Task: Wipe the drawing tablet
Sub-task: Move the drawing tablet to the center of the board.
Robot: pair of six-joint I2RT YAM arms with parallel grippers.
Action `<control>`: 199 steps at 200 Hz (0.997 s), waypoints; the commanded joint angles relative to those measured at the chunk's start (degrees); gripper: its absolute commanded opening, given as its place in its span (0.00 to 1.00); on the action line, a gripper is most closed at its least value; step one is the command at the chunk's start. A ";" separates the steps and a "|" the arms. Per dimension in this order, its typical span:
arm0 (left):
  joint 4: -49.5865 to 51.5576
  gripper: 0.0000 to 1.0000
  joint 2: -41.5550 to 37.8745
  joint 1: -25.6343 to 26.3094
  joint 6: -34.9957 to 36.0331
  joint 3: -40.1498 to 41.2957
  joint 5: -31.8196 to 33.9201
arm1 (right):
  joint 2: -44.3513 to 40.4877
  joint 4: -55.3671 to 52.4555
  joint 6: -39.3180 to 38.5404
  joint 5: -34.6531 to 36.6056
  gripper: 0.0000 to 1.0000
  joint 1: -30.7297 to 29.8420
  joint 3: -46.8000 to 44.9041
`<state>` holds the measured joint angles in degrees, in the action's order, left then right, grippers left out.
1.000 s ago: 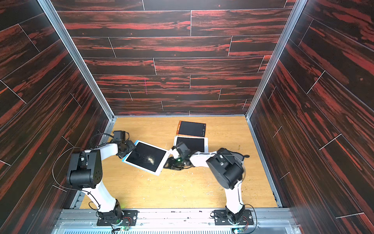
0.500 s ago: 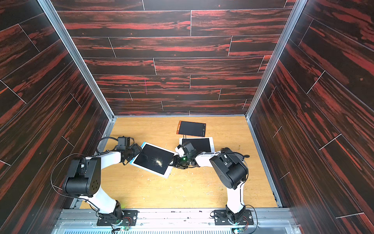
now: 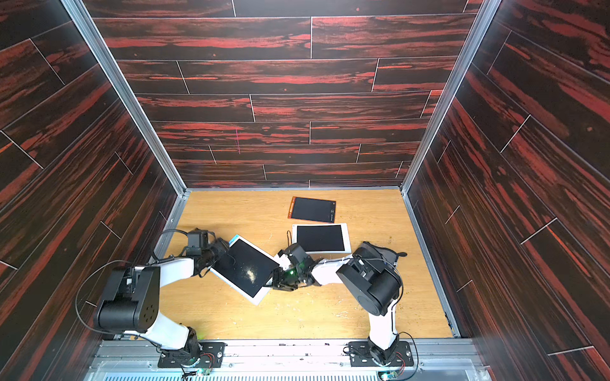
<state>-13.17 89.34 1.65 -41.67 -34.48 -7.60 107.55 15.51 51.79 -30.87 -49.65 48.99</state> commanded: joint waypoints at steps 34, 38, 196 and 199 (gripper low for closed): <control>4.04 0.69 -2.45 7.14 -6.38 9.61 -9.74 | -8.09 -7.54 -1.93 8.61 0.57 2.79 -7.81; 3.29 0.68 -2.57 7.32 -6.87 10.32 -9.95 | -8.73 -8.31 -2.18 8.86 0.57 3.72 -8.32; 4.73 0.69 -23.58 26.54 -18.68 20.31 -2.02 | -38.73 -46.32 -12.17 34.08 0.60 34.78 -5.52; 4.73 0.69 -23.95 26.70 -18.71 20.40 -1.94 | -38.65 -47.59 -11.93 35.38 0.60 35.52 -4.77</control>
<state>-12.03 67.00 26.52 -57.74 -16.08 -10.72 70.24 -20.14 40.14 -5.98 -19.11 39.24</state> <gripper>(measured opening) 0.686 0.597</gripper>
